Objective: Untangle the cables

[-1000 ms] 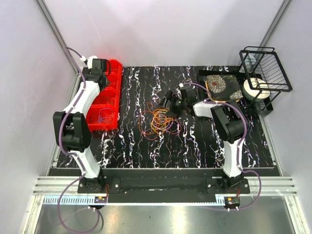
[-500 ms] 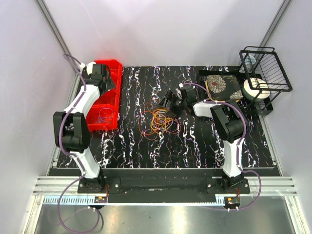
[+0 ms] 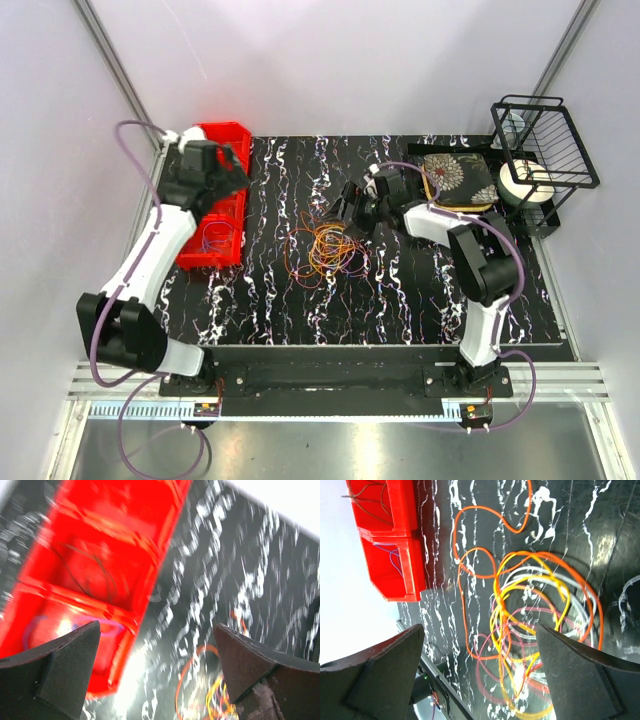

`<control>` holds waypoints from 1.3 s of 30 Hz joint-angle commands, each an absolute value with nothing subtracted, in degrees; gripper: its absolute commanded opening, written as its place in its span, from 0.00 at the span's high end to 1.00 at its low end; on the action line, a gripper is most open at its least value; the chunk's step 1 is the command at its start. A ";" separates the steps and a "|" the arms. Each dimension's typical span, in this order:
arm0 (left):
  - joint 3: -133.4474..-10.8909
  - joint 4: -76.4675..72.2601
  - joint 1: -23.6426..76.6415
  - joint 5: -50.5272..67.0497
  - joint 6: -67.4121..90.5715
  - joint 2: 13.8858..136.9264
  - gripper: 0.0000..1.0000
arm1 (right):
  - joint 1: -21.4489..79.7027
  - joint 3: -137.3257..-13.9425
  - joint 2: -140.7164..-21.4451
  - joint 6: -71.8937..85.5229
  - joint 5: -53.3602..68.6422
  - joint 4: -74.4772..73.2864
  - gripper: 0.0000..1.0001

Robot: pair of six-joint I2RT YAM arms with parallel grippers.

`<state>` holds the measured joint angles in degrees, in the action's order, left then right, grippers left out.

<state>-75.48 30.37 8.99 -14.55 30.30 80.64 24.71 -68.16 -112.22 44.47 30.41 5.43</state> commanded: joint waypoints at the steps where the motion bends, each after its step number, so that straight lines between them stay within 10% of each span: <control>1: -70.67 28.83 15.02 -10.63 31.54 81.12 0.02 | 25.22 -72.68 -105.30 39.56 25.77 -5.43 0.00; 24: -65.12 13.54 29.27 -11.25 36.73 96.40 0.07 | 28.92 -106.52 -83.59 64.51 0.36 -54.75 0.00; 39: -72.95 15.64 31.46 -13.53 36.39 104.59 0.08 | 26.72 -134.81 -97.90 61.00 -2.29 -72.15 0.00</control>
<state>-70.30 16.93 31.55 -10.79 36.49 104.42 27.57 -128.01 -94.65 61.93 -0.23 -65.25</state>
